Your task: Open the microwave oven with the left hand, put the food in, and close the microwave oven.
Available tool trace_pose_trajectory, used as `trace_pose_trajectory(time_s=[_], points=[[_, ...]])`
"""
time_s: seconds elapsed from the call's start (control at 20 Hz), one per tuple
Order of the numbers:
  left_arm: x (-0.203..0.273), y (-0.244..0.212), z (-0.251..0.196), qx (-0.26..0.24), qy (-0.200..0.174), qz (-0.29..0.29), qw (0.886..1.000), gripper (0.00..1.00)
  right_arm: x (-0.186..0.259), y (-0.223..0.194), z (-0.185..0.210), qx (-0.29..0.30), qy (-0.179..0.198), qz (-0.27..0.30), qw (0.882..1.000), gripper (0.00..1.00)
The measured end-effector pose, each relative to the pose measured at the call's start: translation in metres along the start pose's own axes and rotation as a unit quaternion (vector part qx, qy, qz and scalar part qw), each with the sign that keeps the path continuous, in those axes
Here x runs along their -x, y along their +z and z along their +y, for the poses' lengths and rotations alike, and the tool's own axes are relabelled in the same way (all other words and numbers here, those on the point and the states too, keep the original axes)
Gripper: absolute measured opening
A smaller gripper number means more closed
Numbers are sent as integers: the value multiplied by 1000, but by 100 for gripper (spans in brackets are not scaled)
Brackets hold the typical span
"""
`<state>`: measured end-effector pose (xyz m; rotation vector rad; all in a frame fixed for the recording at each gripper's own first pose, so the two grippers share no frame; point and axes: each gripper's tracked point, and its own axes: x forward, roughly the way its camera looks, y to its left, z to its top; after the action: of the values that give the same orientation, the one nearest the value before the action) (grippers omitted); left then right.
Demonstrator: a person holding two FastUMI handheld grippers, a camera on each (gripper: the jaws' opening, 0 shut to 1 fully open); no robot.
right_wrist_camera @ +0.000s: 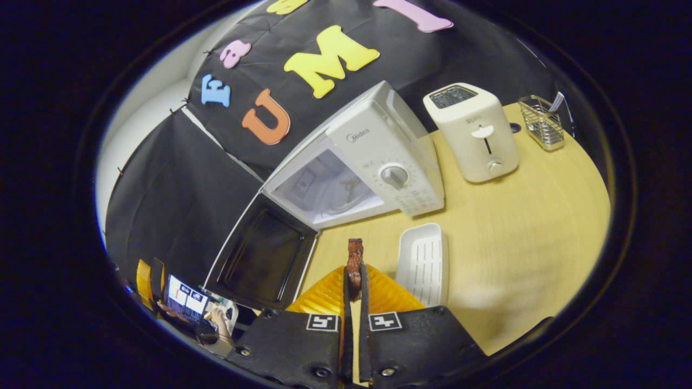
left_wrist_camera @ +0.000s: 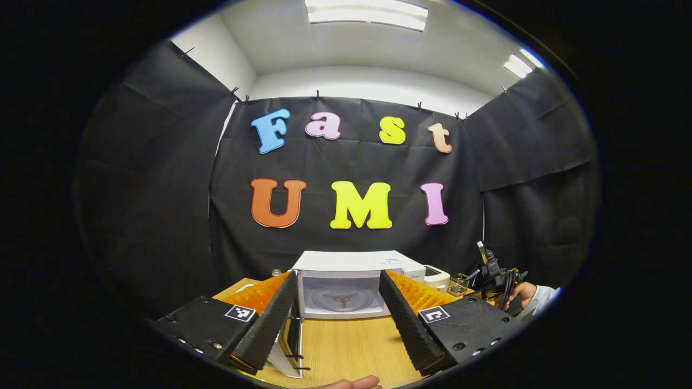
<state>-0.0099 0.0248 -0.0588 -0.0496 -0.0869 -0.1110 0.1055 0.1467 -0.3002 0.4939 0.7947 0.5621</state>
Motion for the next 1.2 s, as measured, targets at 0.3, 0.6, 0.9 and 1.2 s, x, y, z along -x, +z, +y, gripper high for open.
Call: trace_pose_trajectory(time_s=[0.3, 0.6, 0.9, 1.2], points=[[9, -1, 38, 10, 28, -4, 1000, 93, -72, 20, 44, 24, -5, -106, 994, 7], [13, -15, 59, 18, 39, 14, 999, 94, -138, 33, 81, 94, -48, -179, 978, 7], [16, -30, 75, 18, 46, 31, 998, 93, -206, 35, 85, 212, -153, -210, 942, 7], [15, -31, 79, 22, 40, 35, 998, 94, -257, 65, 92, 221, -147, -244, 933, 7]])
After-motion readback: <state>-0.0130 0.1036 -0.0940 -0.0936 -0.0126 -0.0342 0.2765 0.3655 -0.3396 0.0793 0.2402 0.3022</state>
